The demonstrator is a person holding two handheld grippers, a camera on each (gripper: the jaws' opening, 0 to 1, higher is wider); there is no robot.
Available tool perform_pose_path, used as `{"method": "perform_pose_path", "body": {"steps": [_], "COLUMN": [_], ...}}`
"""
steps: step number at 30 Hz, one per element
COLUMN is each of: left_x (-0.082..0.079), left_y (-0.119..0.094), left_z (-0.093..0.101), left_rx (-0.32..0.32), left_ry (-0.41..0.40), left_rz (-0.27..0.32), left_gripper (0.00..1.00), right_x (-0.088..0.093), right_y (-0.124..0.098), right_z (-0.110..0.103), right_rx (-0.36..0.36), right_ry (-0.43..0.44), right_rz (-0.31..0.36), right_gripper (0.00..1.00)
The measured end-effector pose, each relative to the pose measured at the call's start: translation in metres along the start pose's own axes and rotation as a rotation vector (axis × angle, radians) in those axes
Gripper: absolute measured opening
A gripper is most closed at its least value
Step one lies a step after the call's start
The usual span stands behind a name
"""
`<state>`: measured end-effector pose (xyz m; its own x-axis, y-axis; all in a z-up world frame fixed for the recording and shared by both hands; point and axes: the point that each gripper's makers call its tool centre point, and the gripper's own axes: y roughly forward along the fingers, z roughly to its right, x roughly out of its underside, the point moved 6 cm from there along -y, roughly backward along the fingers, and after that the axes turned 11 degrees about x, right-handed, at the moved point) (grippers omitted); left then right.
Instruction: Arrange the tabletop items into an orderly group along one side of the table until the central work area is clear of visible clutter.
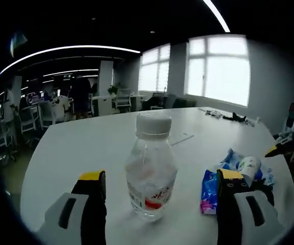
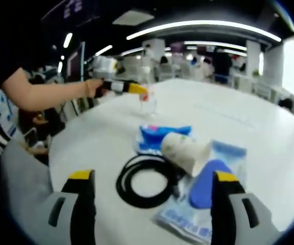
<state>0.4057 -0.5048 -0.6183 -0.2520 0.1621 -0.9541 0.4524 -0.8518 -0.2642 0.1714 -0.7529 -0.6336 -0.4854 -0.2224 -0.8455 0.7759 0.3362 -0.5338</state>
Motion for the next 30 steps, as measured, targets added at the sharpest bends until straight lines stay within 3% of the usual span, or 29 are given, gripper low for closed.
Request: {"method": "perform_pose_path", "body": {"steps": [8, 30], "left_x": [0.002, 0.006], "left_y": [-0.018, -0.052], "left_z": [0.028, 0.081], "left_rx": [-0.015, -0.012], "left_ry": [-0.014, -0.021], "left_rz": [-0.023, -0.057], "left_gripper": [0.99, 0.99], "right_x": [-0.006, -0.011], "right_y": [-0.005, -0.011], "right_z": [0.005, 0.010], "right_rx": [-0.007, -0.032], "right_ry": [0.041, 0.051], "right_rz": [0.023, 0.038], "right_gripper": [0.92, 0.87]}}
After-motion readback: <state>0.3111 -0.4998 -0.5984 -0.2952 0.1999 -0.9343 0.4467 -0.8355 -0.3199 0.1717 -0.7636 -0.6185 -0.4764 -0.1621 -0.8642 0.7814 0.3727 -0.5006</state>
